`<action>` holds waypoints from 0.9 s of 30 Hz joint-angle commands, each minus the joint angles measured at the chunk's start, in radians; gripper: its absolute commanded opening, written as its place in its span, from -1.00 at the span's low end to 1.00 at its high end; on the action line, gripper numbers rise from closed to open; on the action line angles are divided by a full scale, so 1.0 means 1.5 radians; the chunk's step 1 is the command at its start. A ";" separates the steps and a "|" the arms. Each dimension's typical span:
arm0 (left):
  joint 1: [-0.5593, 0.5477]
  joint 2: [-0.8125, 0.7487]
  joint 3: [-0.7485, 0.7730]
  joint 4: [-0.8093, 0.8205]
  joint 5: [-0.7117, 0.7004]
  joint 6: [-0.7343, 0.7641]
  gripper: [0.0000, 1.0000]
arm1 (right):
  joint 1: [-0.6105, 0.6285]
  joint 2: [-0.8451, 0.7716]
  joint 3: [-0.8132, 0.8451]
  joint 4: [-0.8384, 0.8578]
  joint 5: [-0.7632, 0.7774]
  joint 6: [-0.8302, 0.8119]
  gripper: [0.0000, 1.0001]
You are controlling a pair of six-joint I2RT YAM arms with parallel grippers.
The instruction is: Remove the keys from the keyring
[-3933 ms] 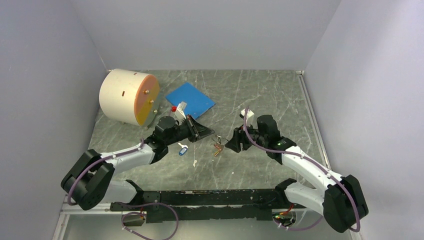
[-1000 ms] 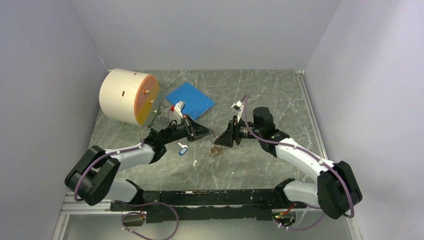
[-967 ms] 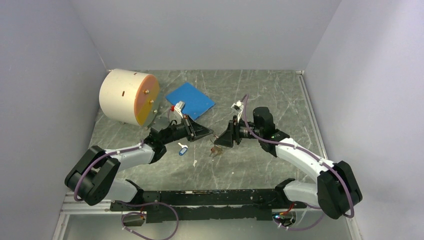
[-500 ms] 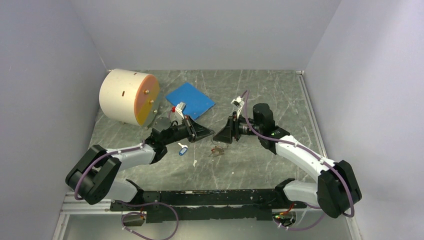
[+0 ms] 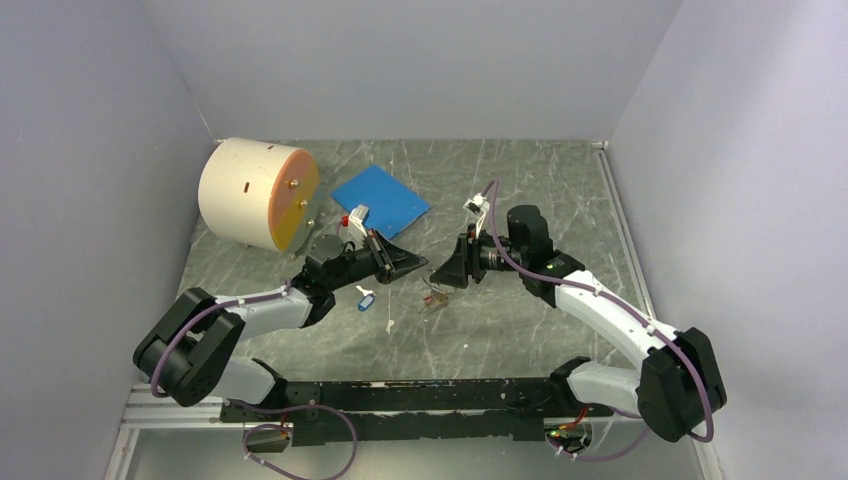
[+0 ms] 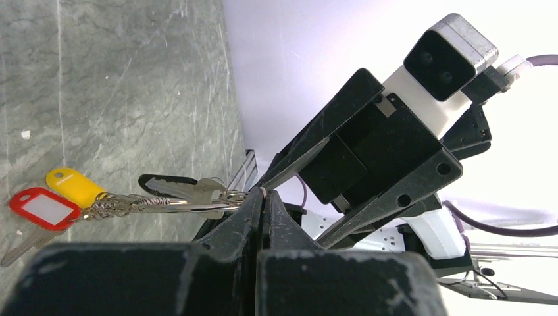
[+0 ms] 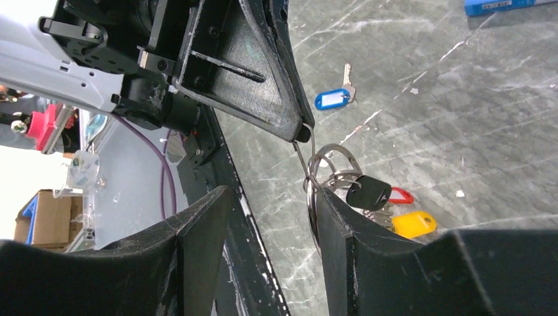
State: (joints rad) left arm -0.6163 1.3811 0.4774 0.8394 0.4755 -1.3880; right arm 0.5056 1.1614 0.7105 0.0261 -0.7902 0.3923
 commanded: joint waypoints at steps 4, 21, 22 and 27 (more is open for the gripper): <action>-0.002 -0.001 0.007 0.015 -0.019 -0.016 -0.95 | 0.002 -0.018 0.047 -0.092 0.027 -0.045 0.08; -0.006 -0.002 0.004 0.024 -0.029 -0.027 -0.95 | 0.004 0.015 0.009 0.040 -0.022 0.019 0.09; -0.006 -0.003 0.003 0.026 -0.030 -0.027 -0.95 | 0.003 0.021 0.009 0.046 -0.025 0.022 0.08; -0.006 -0.009 0.006 0.022 -0.027 -0.024 -0.95 | 0.005 0.034 0.012 0.049 -0.017 0.022 0.07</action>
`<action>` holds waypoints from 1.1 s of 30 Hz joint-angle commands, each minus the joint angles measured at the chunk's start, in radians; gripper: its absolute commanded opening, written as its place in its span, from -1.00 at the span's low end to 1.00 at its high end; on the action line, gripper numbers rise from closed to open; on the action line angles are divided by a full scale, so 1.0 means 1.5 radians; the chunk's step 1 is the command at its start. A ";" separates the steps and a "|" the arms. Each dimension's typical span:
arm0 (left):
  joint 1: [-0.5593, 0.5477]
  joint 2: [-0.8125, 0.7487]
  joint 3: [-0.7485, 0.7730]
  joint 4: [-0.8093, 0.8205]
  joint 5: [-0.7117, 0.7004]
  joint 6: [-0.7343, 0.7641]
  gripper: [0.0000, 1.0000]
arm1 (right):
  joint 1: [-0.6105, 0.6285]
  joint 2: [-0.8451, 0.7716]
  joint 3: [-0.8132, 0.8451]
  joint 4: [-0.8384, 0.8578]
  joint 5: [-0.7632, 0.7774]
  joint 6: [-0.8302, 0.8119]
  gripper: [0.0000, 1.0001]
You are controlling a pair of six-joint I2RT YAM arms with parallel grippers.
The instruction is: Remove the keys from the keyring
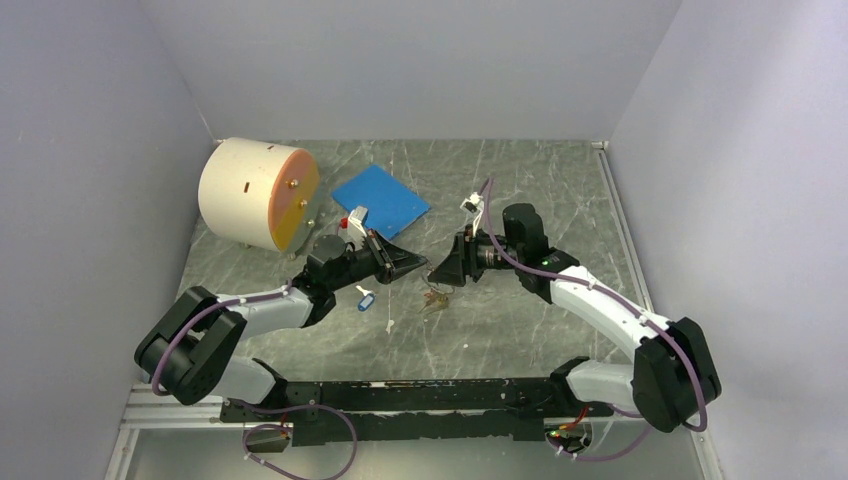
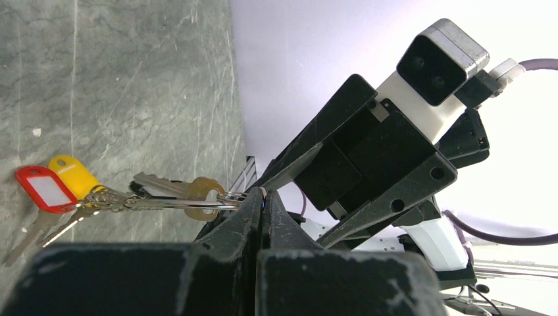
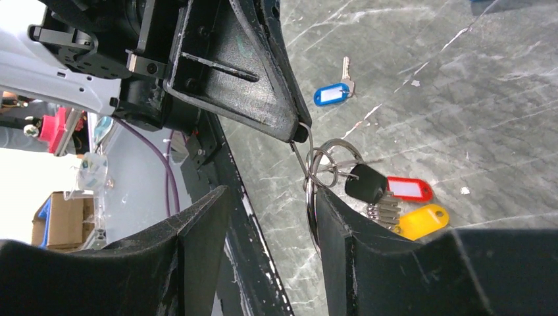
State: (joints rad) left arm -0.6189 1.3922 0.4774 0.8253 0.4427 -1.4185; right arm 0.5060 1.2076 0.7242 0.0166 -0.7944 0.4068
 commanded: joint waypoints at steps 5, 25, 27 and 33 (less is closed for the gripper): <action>-0.007 -0.015 0.006 0.042 -0.003 -0.007 -0.95 | 0.004 0.004 0.002 0.054 -0.003 0.003 0.07; -0.021 -0.026 0.000 0.021 -0.019 -0.010 -0.95 | 0.006 0.009 -0.033 0.139 0.059 -0.029 -0.05; -0.021 -0.029 -0.003 0.022 -0.024 -0.012 -0.95 | 0.006 0.011 -0.031 0.143 0.044 -0.026 -0.09; -0.020 -0.046 -0.005 0.002 -0.036 -0.004 -0.95 | 0.006 -0.001 -0.042 0.142 0.017 -0.035 -0.36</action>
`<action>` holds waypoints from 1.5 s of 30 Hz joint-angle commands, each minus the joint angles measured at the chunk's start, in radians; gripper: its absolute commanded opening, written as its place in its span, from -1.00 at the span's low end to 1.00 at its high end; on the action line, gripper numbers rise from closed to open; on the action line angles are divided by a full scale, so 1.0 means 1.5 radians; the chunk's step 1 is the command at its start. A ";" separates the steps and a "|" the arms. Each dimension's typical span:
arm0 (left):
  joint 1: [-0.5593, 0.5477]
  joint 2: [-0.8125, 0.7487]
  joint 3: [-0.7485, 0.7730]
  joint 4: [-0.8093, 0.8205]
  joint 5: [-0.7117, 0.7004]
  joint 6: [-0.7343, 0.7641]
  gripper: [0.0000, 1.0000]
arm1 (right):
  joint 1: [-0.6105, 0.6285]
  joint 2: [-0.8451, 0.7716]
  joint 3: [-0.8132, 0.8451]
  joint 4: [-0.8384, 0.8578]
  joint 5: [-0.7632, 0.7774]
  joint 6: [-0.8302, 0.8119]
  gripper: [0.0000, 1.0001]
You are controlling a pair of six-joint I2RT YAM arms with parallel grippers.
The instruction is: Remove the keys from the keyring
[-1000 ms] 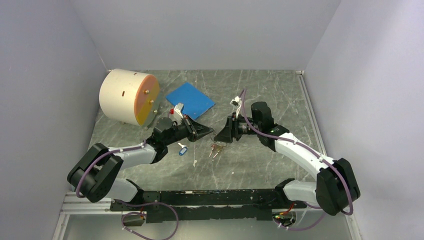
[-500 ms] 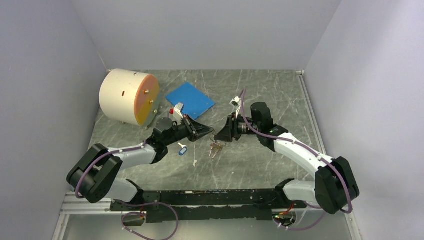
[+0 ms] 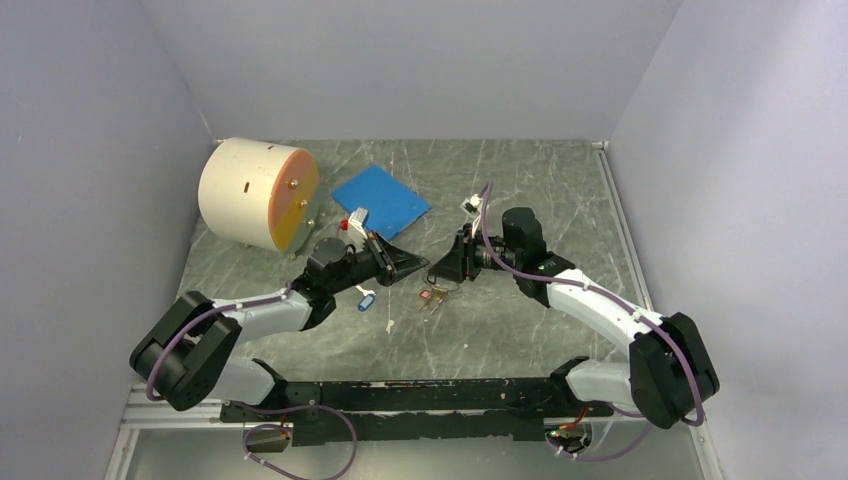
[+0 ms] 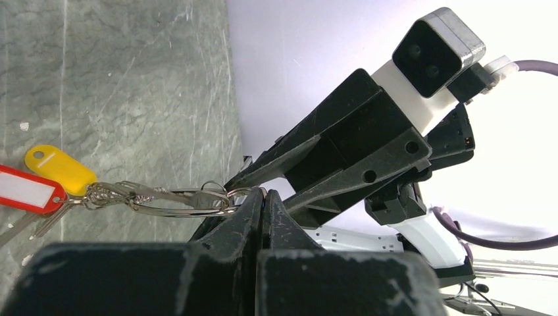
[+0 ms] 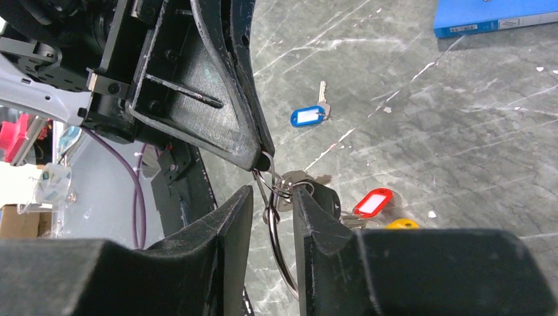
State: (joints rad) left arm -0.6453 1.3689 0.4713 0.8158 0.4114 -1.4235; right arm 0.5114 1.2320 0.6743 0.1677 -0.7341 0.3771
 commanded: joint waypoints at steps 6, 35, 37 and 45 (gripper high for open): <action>-0.003 -0.033 -0.003 0.007 -0.019 -0.003 -0.95 | 0.002 -0.023 -0.018 0.055 -0.027 -0.013 -0.41; -0.017 -0.048 0.000 -0.020 -0.046 0.000 -0.95 | 0.011 -0.043 -0.015 0.023 0.001 -0.058 -0.34; -0.017 -0.050 -0.002 -0.021 -0.047 -0.001 -0.95 | 0.010 -0.057 -0.010 0.001 0.027 -0.062 -0.26; -0.018 -0.047 -0.013 -0.013 -0.060 -0.016 -0.95 | 0.011 -0.092 0.022 -0.154 0.056 -0.090 -0.01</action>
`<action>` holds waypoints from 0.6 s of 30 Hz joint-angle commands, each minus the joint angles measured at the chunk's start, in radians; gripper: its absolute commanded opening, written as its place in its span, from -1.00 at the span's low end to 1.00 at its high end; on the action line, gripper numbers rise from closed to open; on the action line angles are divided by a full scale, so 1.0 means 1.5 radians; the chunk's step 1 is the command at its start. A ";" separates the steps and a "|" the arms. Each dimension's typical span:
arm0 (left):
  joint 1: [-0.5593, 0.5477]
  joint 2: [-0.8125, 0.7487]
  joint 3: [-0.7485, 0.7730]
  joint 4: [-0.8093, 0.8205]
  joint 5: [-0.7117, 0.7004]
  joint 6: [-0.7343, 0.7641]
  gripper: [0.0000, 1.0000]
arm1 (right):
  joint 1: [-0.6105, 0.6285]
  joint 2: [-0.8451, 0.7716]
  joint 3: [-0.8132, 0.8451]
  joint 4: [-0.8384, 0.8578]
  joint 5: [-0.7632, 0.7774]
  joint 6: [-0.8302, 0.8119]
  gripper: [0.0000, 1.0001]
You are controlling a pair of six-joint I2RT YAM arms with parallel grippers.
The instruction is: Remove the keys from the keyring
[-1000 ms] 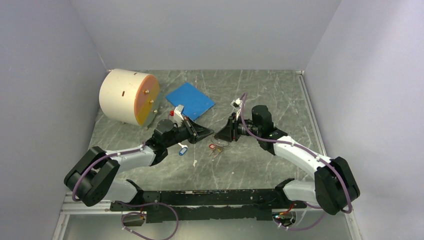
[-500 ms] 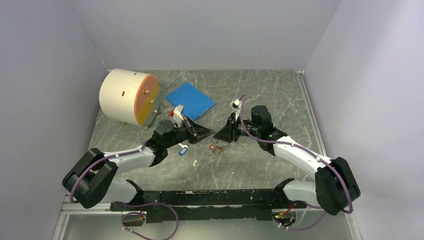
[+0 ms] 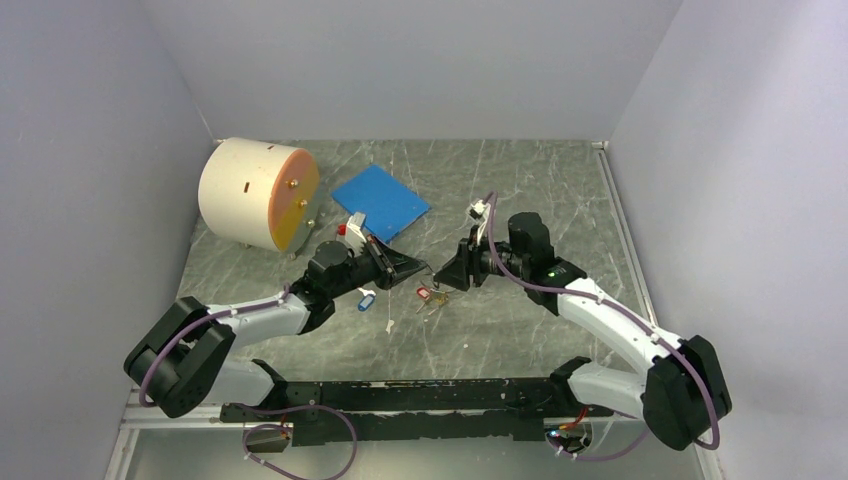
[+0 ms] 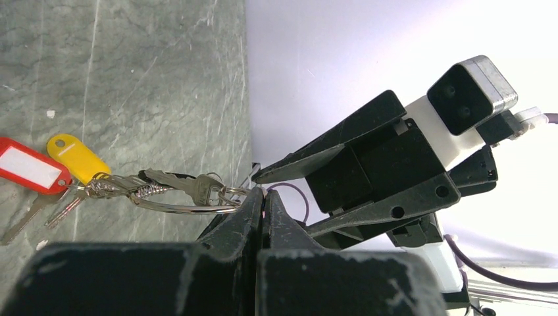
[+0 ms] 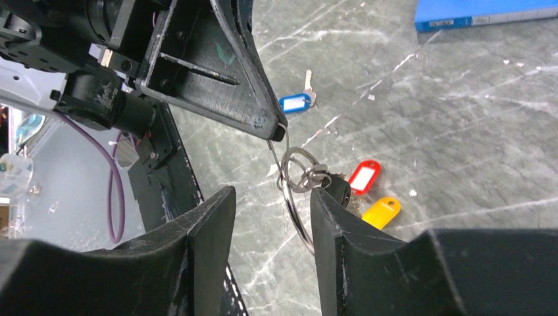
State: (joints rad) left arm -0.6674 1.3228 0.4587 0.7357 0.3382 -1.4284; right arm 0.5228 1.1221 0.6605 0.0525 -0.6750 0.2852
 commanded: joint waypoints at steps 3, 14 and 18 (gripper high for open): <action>-0.003 -0.007 -0.004 0.051 -0.005 -0.018 -0.95 | 0.004 -0.011 0.022 -0.076 0.005 -0.024 0.00; -0.003 -0.020 -0.006 0.042 -0.012 -0.015 -0.95 | 0.003 0.040 0.016 0.020 -0.077 0.017 -0.10; -0.003 -0.021 -0.007 0.043 -0.011 -0.016 -0.95 | 0.003 0.056 0.012 0.070 -0.090 0.047 -0.10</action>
State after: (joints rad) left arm -0.6674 1.3228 0.4522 0.7433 0.3340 -1.4387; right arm 0.5240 1.1923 0.6674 0.0250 -0.7589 0.3054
